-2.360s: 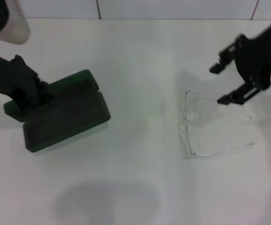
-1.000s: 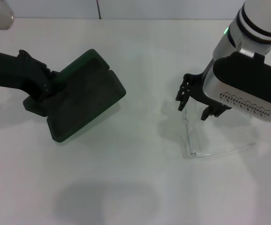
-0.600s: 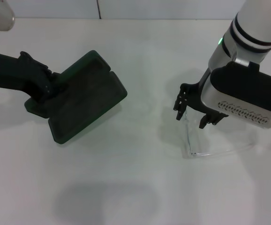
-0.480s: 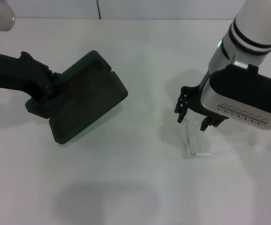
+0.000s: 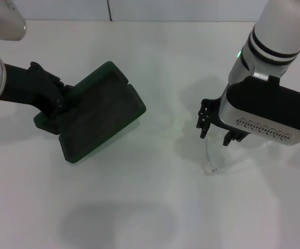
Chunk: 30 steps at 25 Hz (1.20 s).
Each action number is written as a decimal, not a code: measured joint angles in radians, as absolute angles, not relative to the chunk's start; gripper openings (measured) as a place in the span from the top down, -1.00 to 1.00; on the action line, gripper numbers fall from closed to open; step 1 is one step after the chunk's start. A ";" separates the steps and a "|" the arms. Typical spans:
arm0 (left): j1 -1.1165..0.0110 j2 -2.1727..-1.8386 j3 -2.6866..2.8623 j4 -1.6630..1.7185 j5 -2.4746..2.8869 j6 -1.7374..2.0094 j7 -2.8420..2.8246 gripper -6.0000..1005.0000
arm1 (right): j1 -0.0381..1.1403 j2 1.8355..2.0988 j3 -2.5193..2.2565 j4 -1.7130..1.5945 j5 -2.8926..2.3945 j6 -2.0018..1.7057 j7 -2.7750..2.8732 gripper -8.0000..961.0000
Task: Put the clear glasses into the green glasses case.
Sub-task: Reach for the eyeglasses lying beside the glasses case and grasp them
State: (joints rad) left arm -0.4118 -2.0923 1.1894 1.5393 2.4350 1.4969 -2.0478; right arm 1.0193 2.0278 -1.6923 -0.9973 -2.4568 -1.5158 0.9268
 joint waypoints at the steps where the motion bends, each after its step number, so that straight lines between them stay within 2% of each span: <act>1: -0.411 -2.092 1.190 1.539 2.435 1.496 -2.048 0.60 | 1.020 2.028 -1.694 -0.992 -2.457 -1.512 0.927 0.05; 17: -0.404 -2.091 1.184 1.535 2.442 1.487 -2.045 0.60 | 1.049 2.028 -1.708 -1.021 -2.456 -1.499 0.930 0.13; 30: -0.397 -2.086 1.180 1.524 2.443 1.483 -2.036 0.60 | 1.030 2.028 -1.679 -1.092 -2.456 -1.491 0.970 0.20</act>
State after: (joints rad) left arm -0.3967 -2.0864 1.1797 1.5239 2.4434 1.4832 -2.0355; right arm 1.0303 2.0276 -1.6793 -1.0922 -2.4560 -1.4906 0.9704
